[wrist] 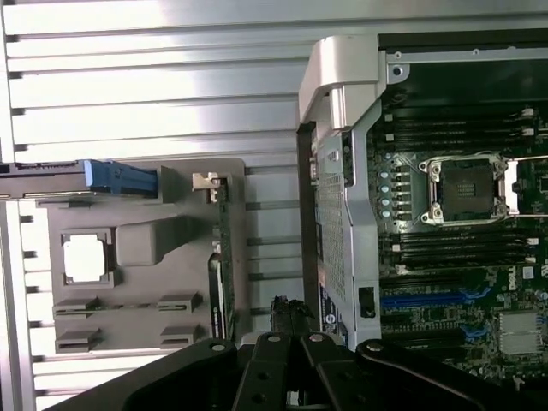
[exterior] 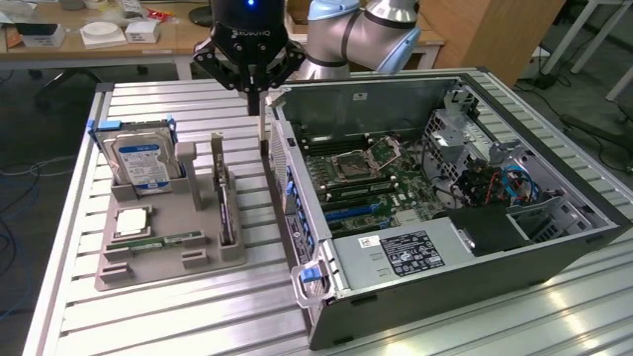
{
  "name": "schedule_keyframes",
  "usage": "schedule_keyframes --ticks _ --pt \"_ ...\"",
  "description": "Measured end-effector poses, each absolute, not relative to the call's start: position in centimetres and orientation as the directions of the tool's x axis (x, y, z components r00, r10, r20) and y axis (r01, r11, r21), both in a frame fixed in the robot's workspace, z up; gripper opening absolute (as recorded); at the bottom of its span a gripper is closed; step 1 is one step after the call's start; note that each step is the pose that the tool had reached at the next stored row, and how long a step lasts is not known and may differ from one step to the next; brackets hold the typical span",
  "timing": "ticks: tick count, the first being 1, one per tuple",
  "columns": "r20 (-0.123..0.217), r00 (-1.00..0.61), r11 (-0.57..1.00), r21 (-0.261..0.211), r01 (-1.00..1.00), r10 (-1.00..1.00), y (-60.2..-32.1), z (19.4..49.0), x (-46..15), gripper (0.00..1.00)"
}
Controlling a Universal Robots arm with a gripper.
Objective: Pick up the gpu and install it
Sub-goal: 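Reach for the gpu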
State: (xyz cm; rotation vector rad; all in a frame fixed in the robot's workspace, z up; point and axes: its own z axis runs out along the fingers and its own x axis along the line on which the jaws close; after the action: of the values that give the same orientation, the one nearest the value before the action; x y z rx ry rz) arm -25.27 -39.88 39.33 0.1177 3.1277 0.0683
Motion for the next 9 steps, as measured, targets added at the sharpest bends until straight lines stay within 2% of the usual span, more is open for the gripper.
schedule_keyframes --ticks 9 --pt "0.000 -0.997 0.996 0.043 0.075 0.075 -39.88 39.32 -26.25 0.10"
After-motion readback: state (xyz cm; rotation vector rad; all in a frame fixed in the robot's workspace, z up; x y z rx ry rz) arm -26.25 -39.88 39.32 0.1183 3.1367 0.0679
